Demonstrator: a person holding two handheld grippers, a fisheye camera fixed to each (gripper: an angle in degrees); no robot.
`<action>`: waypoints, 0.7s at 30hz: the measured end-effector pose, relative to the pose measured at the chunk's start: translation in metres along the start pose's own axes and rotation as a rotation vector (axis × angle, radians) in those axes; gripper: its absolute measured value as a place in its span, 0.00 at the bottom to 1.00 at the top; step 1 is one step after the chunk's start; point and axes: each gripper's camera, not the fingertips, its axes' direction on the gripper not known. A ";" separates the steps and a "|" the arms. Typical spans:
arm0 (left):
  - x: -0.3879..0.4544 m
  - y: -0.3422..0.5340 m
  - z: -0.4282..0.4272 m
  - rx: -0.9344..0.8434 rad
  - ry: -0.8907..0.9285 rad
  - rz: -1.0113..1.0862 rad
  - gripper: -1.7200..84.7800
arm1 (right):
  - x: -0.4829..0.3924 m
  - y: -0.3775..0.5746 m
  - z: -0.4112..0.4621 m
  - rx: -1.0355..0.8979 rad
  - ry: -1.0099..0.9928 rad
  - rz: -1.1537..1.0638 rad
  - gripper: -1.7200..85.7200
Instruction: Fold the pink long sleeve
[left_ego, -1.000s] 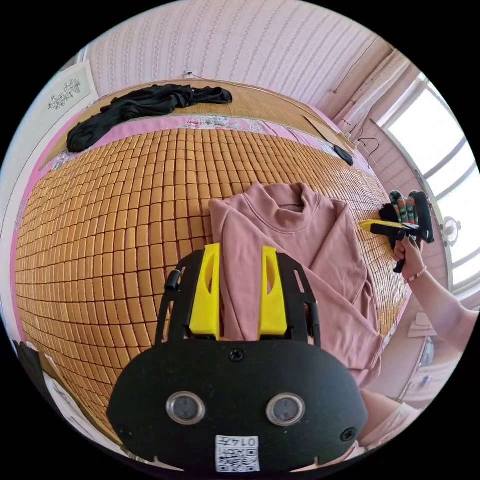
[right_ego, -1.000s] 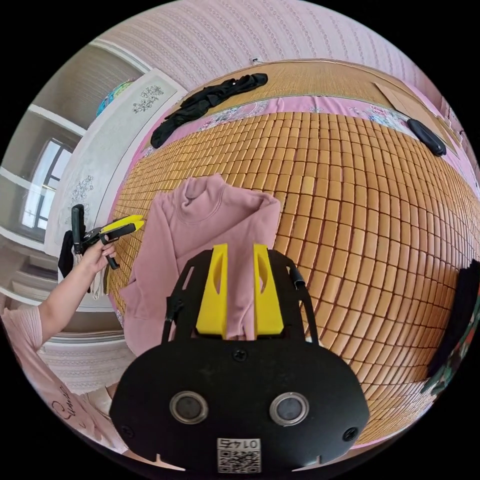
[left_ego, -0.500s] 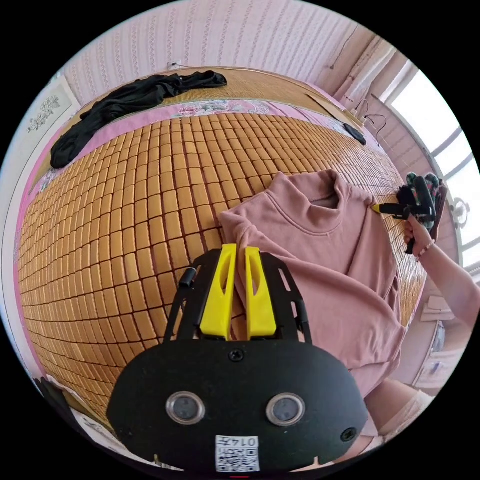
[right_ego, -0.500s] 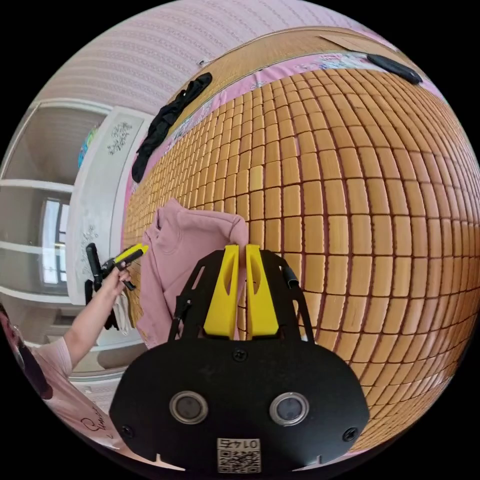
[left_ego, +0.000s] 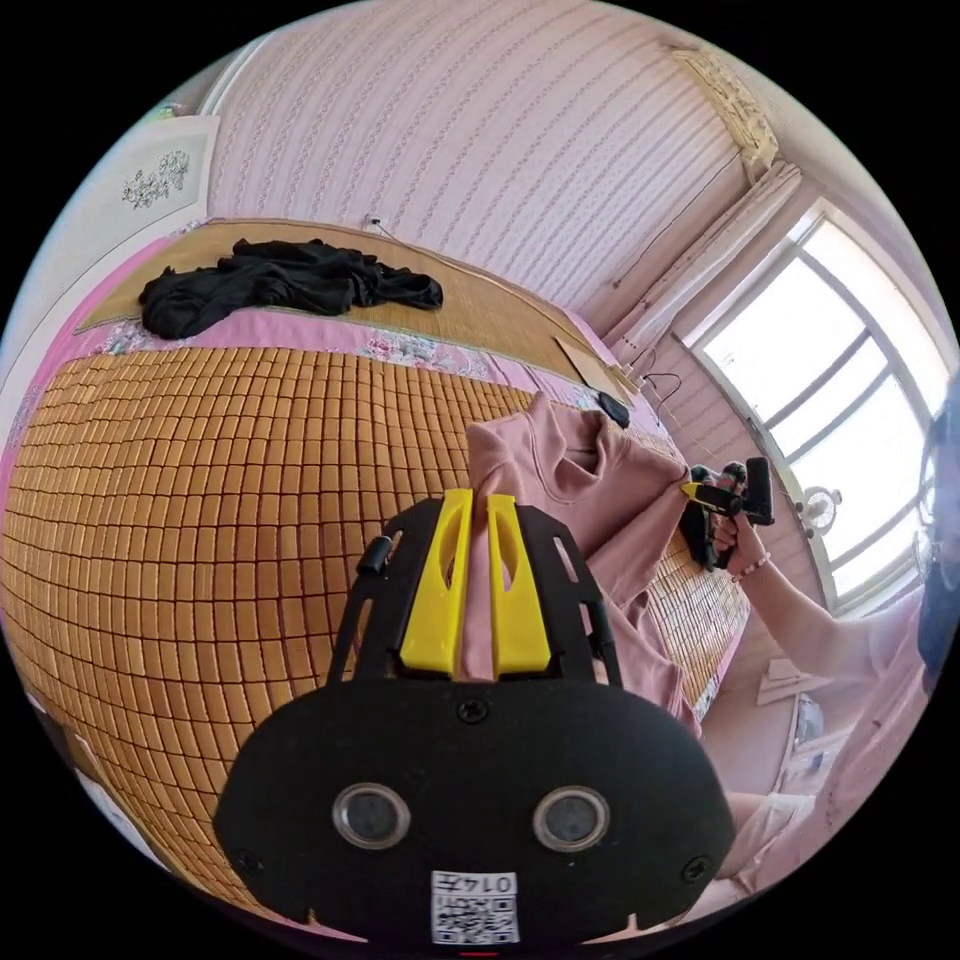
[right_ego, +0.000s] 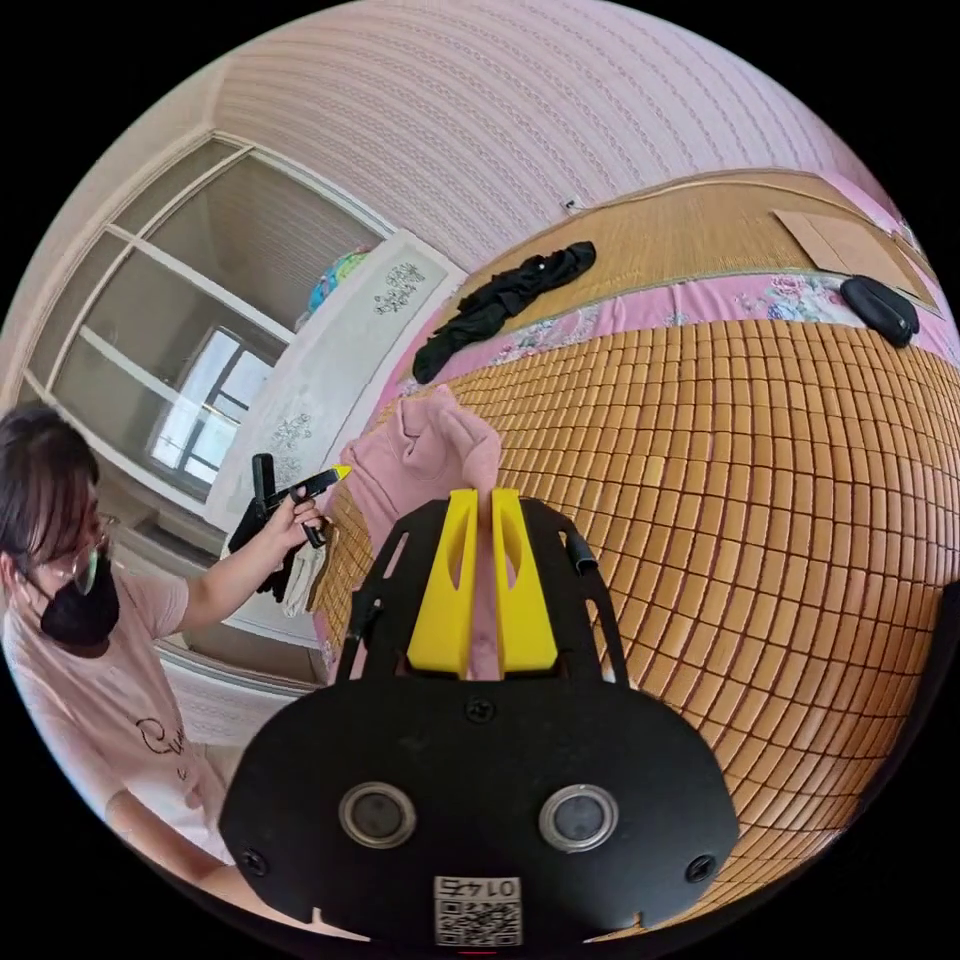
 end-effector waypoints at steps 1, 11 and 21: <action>0.006 0.016 -0.020 0.010 0.028 0.025 0.03 | -0.011 0.021 -0.012 0.012 -0.045 -0.033 0.04; 0.033 0.267 -0.051 -0.355 -0.189 -0.290 0.01 | -0.024 0.265 0.043 -0.472 -0.019 0.335 0.03; 0.076 0.288 -0.021 -0.351 -0.227 -0.289 0.04 | -0.065 0.289 0.079 -0.482 0.213 0.221 0.02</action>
